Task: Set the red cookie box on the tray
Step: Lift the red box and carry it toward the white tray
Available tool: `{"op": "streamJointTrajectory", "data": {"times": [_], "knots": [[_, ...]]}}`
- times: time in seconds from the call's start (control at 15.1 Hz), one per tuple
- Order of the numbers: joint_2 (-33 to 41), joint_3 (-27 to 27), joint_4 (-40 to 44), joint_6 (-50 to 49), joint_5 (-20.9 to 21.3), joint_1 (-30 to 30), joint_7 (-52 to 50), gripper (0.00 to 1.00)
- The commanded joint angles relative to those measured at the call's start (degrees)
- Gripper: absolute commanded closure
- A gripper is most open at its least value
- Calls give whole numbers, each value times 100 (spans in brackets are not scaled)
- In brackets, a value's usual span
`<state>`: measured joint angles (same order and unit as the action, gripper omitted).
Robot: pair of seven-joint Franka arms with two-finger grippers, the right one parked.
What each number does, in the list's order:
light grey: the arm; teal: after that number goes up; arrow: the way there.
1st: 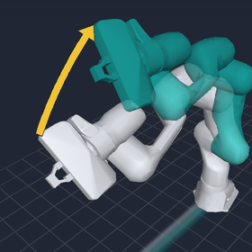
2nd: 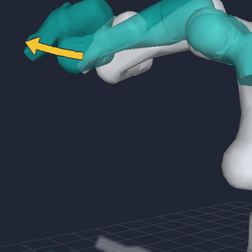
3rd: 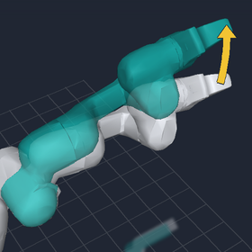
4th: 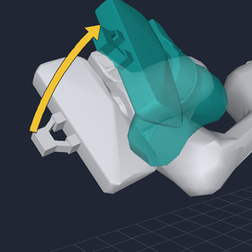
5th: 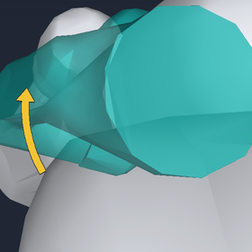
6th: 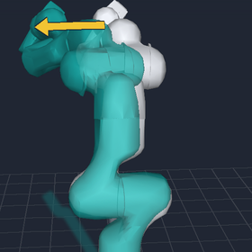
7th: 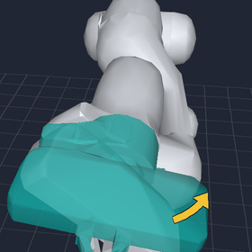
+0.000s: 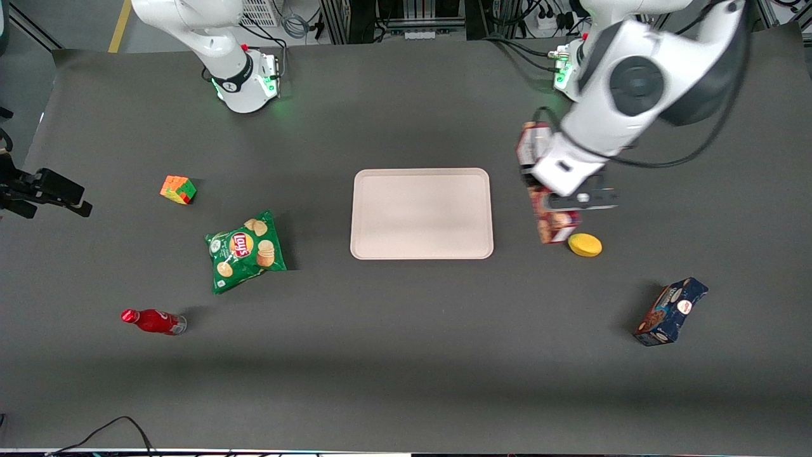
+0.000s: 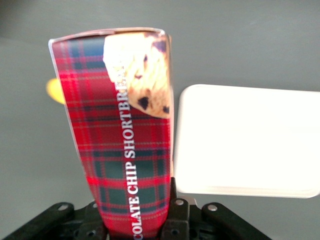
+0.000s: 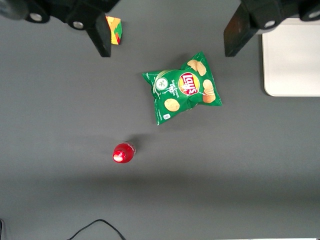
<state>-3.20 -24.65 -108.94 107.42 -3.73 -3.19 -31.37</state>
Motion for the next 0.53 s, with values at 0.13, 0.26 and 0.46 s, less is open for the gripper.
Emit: {"op": "streamJointTrajectory", "data": {"times": [0.13, 0.26, 0.46], "knots": [[-1919, -154, 997, 743, 573, -621, -942, 85], [-2289, -137, 953, 1043, 715, -744, -985, 85], [-2668, -137, 770, 1219, 1223, -946, -1388, 84]]}}
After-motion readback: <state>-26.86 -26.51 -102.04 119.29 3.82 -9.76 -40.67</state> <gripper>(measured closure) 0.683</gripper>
